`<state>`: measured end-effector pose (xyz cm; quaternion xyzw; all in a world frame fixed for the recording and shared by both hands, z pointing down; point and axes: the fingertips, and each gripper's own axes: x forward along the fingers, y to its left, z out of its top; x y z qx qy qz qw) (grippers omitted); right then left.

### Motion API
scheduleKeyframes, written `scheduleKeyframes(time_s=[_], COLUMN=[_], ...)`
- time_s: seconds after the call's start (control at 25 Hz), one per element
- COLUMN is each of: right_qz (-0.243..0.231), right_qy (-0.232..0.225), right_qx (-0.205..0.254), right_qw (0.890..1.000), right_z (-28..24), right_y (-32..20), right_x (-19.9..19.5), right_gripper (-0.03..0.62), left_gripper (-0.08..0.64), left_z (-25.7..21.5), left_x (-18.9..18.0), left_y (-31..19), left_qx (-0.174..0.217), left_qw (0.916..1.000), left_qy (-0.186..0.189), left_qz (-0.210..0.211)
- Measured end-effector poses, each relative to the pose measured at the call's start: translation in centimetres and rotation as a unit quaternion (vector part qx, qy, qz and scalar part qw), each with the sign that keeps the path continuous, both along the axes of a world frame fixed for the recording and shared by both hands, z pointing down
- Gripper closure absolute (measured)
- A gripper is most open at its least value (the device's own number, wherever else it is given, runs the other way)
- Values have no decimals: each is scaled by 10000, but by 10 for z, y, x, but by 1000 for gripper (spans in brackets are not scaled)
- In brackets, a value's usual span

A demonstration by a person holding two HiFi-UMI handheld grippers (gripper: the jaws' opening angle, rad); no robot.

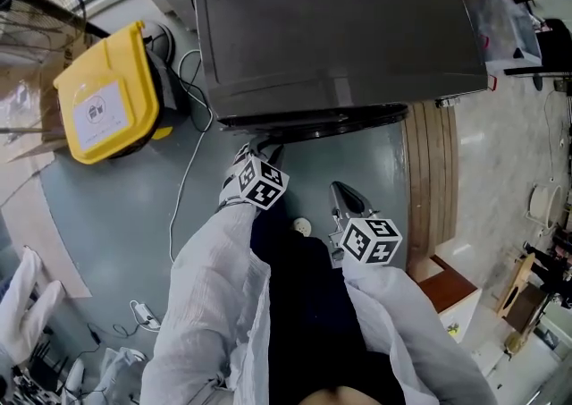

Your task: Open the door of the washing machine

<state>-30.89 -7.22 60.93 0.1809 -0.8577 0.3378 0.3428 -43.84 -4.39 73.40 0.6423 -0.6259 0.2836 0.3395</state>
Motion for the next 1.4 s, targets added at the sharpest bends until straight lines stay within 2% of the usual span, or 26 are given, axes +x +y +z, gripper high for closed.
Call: scheduleKeyframes(time_s=[0.2, 0.4, 0.64, 0.8, 0.96, 1.4], right_qz=[45, 10, -317, -668, -844, -684], right_qy=[-72, -37, -148, -186, -185, -341], right_qx=[-14, -54, -139, -114, -104, -167], right_qw=[10000, 10000, 9993, 9975, 9962, 9969], right_z=[-2, 0, -1, 3, 13, 14], right_y=[4, 8, 9, 14, 17, 17], right_x=[12, 45, 77, 103, 127, 190], right_gripper=[583, 583, 583, 583, 583, 583], left_gripper=[460, 462, 458, 457, 463, 479], left_z=[2, 2, 1, 5, 9, 12], left_x=[5, 28, 61, 93, 125, 219], left_y=[6, 15, 25, 37, 46, 58], left_qx=[-53, -131, -188, -191, -211, -280], left_qw=[9998, 9997, 9976, 9948, 9943, 9933], left_qy=[-166, -132, -121, -84, -62, 187], left_qz=[-127, -179, -656, -998, -1047, -1105])
